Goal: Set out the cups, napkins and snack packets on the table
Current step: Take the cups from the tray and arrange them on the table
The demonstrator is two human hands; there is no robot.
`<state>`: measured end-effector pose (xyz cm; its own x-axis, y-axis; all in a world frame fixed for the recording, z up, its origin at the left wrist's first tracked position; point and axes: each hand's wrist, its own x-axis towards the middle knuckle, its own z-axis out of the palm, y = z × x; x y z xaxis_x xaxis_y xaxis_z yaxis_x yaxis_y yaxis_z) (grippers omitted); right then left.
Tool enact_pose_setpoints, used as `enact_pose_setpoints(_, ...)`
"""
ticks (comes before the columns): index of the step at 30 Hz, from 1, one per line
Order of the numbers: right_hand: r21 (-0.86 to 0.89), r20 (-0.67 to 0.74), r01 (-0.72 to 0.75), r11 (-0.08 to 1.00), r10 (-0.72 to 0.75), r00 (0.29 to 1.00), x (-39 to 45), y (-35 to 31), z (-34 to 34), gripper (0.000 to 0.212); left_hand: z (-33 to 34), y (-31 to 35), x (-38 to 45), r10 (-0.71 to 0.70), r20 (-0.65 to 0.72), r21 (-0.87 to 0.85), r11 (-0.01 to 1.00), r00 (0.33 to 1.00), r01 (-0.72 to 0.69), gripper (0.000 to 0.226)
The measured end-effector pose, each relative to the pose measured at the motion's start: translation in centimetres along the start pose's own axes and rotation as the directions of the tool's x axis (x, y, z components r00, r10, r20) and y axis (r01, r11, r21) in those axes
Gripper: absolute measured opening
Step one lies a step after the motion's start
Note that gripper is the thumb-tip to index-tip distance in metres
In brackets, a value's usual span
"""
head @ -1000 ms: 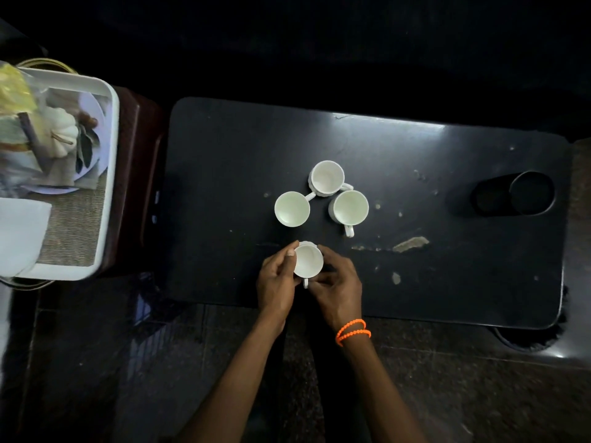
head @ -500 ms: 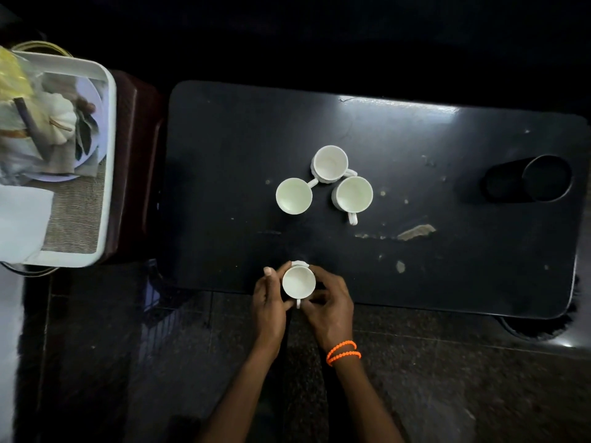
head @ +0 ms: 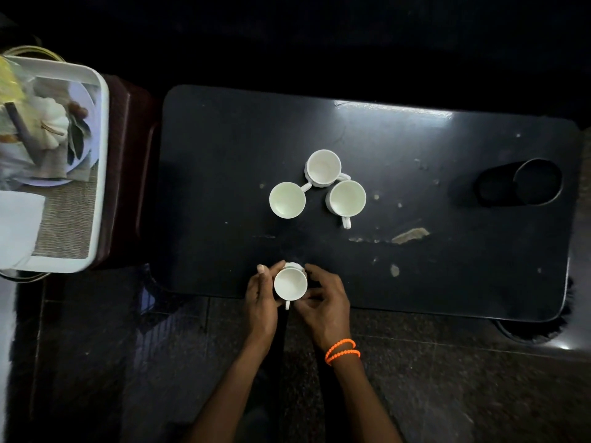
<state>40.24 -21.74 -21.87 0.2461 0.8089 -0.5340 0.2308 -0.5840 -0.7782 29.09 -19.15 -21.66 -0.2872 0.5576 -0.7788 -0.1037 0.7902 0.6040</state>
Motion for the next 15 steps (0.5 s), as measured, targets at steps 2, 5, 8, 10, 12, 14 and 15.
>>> enact_pose_setpoints(2,-0.013,-0.100,0.018,1.000,-0.019,0.995,1.1,-0.3,-1.4,0.065,0.2,0.2,0.4,0.016,-0.080,0.028,1.000,0.997,-0.013,0.050)
enact_pose_setpoints(5,-0.001,-0.324,0.017,1.000,-0.016,0.946,3.8,-1.3,-4.4,0.054,0.7,1.2,0.7,0.152,-0.231,0.153,0.981,0.961,-0.119,0.056)
enact_pose_setpoints(8,-0.012,-0.456,0.035,0.999,-0.036,0.889,7.4,-2.5,-7.0,0.034,2.9,3.5,0.7,0.297,-0.193,0.184,0.947,0.935,-0.263,0.072)
enact_pose_setpoints(10,0.083,-0.452,0.012,0.996,0.027,0.892,9.9,-3.5,-7.8,0.028,5.3,5.0,0.9,0.310,-0.080,0.172,0.940,0.947,-0.293,0.071)
enact_pose_setpoints(12,0.193,-0.349,-0.073,0.979,0.138,0.927,12.3,-4.5,-7.9,0.039,8.1,6.3,1.5,0.219,0.048,0.138,0.965,0.975,-0.224,0.062)
enact_pose_setpoints(14,0.174,-0.242,-0.158,0.972,0.197,0.950,13.7,-5.1,-7.8,0.051,10.6,7.2,2.2,0.081,0.144,0.090,0.991,0.986,-0.095,0.053)
enact_pose_setpoints(15,0.159,-0.205,-0.175,0.972,0.205,0.957,14.1,-5.3,-7.6,0.053,11.6,7.5,2.4,0.042,0.170,0.068,0.996,0.985,-0.054,0.050)
